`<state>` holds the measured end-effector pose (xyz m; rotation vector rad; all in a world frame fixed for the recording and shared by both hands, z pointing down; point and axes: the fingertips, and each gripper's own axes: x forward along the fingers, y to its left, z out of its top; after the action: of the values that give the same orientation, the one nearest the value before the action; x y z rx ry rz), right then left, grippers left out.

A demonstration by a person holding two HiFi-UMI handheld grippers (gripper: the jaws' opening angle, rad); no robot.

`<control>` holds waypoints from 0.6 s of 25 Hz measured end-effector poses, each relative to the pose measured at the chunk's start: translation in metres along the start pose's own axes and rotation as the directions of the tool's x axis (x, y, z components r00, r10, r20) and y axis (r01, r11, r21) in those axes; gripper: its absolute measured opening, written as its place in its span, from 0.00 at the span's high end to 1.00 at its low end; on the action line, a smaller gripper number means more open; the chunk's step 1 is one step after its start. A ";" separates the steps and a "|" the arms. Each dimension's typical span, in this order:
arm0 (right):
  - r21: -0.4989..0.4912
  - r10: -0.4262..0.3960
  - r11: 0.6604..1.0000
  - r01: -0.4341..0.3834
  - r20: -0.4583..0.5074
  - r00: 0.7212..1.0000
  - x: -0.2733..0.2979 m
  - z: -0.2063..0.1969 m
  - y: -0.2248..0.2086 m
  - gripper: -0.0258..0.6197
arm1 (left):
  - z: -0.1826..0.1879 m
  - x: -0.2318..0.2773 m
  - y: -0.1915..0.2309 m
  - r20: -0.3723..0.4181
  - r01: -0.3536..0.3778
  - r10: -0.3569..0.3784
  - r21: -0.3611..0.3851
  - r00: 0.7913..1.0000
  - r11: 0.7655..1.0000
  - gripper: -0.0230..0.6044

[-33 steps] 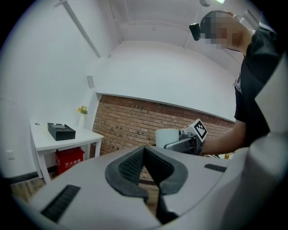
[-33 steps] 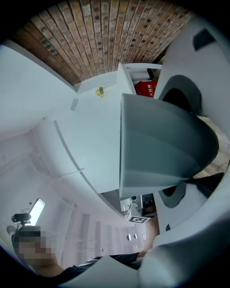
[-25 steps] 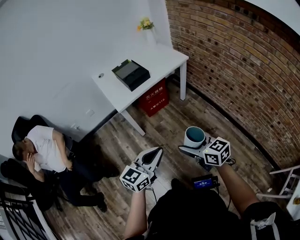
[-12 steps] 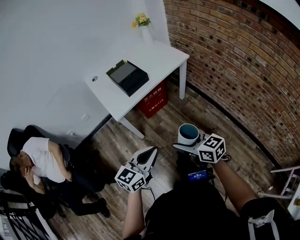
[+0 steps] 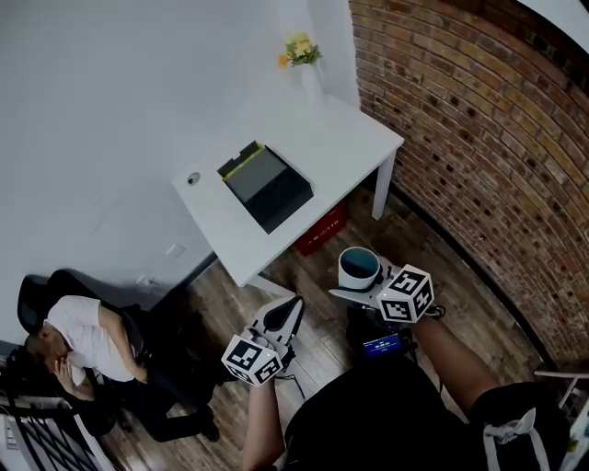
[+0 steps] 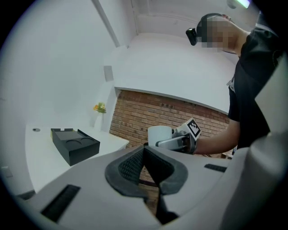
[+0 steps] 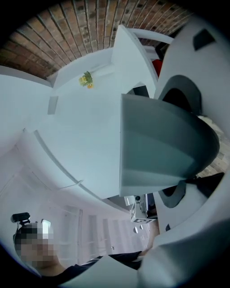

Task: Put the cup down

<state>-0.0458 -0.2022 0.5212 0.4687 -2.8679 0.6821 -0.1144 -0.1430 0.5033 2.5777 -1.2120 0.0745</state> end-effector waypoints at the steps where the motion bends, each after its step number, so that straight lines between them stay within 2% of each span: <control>1: -0.002 0.014 1.000 -0.014 -0.003 1.000 0.010 0.010 -0.012 0.35 | 0.007 0.010 0.015 0.003 -0.014 0.014 -0.005 1.000 1.000 0.95; 4: 0.011 0.059 0.998 -0.059 -0.007 0.998 0.037 0.039 -0.046 0.35 | 0.032 0.042 0.057 0.029 -0.055 0.055 -0.020 0.998 0.998 0.95; 8: 0.018 0.103 0.995 -0.103 -0.003 0.995 0.067 0.070 -0.083 0.35 | 0.063 0.083 0.097 0.063 -0.069 0.070 -0.015 0.996 0.998 0.95; 15: 0.006 0.148 0.989 -0.148 -0.015 0.989 0.096 0.099 -0.120 0.35 | 0.076 0.115 0.134 0.044 -0.104 0.104 0.004 0.994 0.995 0.95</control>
<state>-0.1034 -0.3743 0.5047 0.2509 -2.9090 0.7132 -0.1484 -0.3312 0.4819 2.5332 -1.3637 0.0439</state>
